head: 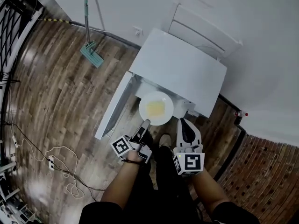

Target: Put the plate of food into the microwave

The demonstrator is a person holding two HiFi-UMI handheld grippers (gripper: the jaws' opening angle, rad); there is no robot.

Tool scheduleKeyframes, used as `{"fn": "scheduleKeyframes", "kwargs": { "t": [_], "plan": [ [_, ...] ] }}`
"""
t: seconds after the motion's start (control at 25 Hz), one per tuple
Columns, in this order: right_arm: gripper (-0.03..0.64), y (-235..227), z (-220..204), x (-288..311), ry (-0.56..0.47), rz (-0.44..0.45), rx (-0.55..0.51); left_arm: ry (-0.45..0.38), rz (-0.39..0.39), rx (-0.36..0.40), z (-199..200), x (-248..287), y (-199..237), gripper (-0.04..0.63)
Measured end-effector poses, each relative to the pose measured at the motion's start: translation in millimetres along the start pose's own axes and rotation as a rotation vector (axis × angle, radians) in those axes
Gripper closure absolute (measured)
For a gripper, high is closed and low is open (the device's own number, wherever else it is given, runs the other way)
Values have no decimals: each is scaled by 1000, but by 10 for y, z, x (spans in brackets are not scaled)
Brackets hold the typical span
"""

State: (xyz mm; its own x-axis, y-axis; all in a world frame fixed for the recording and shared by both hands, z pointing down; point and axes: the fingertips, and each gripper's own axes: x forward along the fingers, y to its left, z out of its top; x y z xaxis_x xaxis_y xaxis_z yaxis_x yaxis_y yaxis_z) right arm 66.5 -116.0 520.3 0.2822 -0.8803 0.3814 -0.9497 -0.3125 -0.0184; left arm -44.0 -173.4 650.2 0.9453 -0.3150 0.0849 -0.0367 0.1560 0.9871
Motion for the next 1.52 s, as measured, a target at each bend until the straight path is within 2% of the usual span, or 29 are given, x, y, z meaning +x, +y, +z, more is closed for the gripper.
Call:
{"fn": "scheduleKeyframes", "kwargs": {
  "t": [0.32,0.52,0.68,1.0,1.24,1.52],
  "plan": [
    [609,96,-783,561,13,111,-23,-81,-3,15,330,404,868,586],
    [609,37,-1199,681,51,145,-45,-114,-23,30,465,792,1208,586],
    [609,-4,-1400,682,70,148,-62,-115,-54,27,508,1054,1344,586],
    [609,102,-1929,691,20,157,-82,-111,-157,24,516,1341,1503,586],
    [609,183,-2208,796,-29,166,-88,-98,-172,79,649,1515,1616,586],
    [609,77,-2350,918,-62,136,-98,-103,-149,145,799,1786,1690,586]
  ]
}}
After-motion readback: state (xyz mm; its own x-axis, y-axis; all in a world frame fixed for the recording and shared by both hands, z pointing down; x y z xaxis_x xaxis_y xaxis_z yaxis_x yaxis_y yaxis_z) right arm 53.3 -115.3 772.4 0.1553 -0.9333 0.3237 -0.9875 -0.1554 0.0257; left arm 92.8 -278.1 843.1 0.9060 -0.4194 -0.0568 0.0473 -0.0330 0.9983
